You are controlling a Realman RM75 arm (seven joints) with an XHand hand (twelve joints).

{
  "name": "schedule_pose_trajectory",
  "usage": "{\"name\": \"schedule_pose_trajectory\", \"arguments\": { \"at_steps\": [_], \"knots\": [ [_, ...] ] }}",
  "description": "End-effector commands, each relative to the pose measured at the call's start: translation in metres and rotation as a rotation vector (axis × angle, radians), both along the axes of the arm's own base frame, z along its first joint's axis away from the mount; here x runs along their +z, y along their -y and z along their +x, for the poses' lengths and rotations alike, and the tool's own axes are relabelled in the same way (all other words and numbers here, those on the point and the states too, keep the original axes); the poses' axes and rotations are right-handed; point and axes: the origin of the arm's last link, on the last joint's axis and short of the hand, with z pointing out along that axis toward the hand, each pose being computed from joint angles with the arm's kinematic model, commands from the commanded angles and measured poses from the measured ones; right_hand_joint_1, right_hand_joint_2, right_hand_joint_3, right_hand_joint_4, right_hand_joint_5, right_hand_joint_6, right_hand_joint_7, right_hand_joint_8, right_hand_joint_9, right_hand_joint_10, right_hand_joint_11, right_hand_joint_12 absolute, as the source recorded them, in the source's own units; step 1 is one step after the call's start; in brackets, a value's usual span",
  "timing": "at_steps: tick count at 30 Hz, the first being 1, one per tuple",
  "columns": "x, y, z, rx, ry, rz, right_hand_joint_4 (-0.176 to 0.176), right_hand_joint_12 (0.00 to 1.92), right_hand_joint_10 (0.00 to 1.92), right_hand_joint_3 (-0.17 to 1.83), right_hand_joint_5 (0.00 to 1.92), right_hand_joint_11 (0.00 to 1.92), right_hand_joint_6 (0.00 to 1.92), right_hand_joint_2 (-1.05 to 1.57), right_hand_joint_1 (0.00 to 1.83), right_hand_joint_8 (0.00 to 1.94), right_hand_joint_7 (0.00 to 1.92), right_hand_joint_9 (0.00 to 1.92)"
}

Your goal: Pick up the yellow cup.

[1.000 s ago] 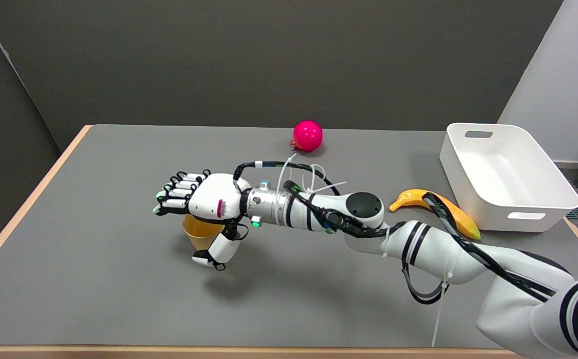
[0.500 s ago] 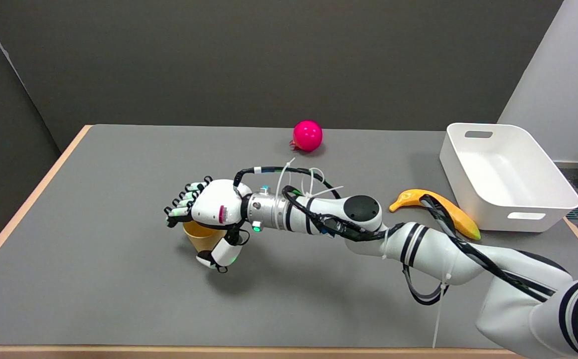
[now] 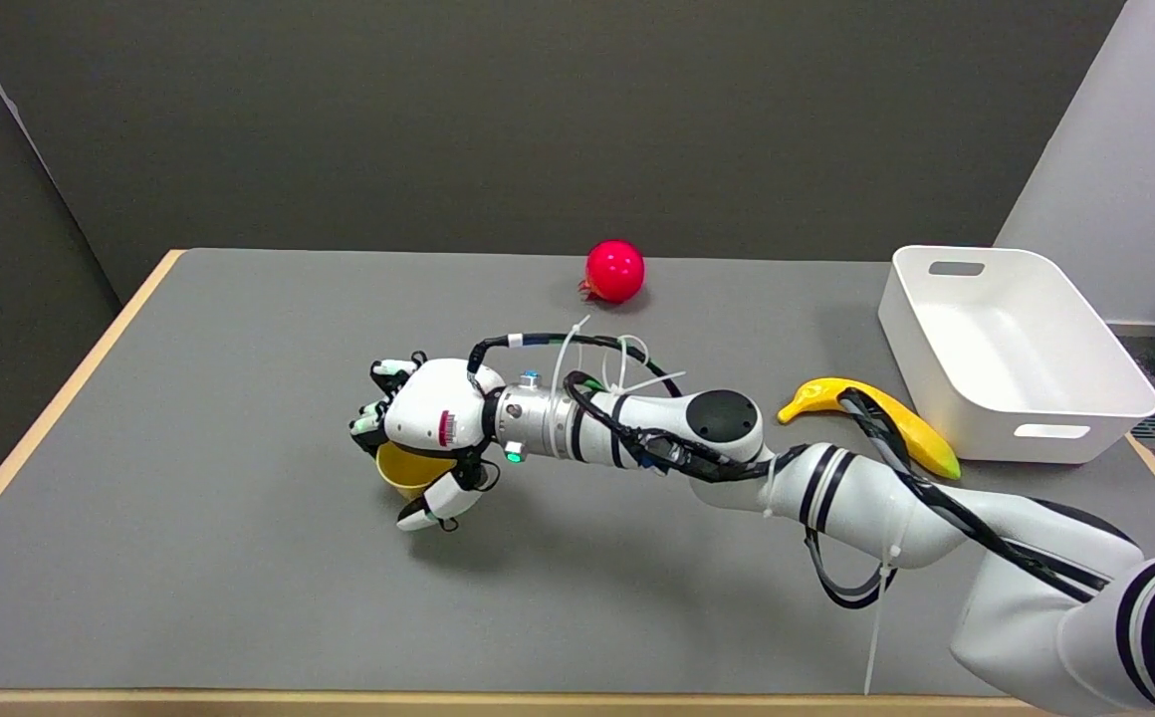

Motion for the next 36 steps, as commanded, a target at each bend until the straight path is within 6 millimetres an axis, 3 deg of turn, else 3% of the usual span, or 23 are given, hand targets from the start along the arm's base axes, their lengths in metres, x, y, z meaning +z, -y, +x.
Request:
{"name": "schedule_pose_trajectory", "arguments": {
  "at_steps": [1,4,11,18,32,36],
  "knots": [
    [0.002,0.003,0.002,-0.019,0.030,-0.013,-0.037,1.92,1.92,0.81,0.62,0.00,1.81,0.99,0.89,1.94,0.45,0.61],
    [0.004,0.004,0.003,-0.023,0.037,-0.019,0.022,1.92,1.92,0.76,0.54,0.01,1.91,1.07,0.79,1.94,0.49,0.68],
    [0.009,0.008,0.006,-0.025,0.060,-0.041,0.014,1.92,1.92,0.71,0.51,0.18,1.92,1.10,0.78,1.94,0.59,0.83],
    [0.027,0.014,0.018,-0.006,0.115,-0.099,-0.006,1.92,1.92,0.78,0.54,0.37,1.92,1.07,0.81,1.94,0.69,1.02],
    [0.092,0.034,0.095,0.229,0.141,-0.240,-0.026,1.92,1.92,0.76,0.53,0.45,1.92,1.07,0.82,1.94,0.70,1.07],
    [0.123,0.042,0.121,0.316,0.110,-0.324,-0.029,1.92,1.92,0.76,0.53,0.47,1.92,1.08,0.82,1.94,0.70,1.08]
  ]
}}
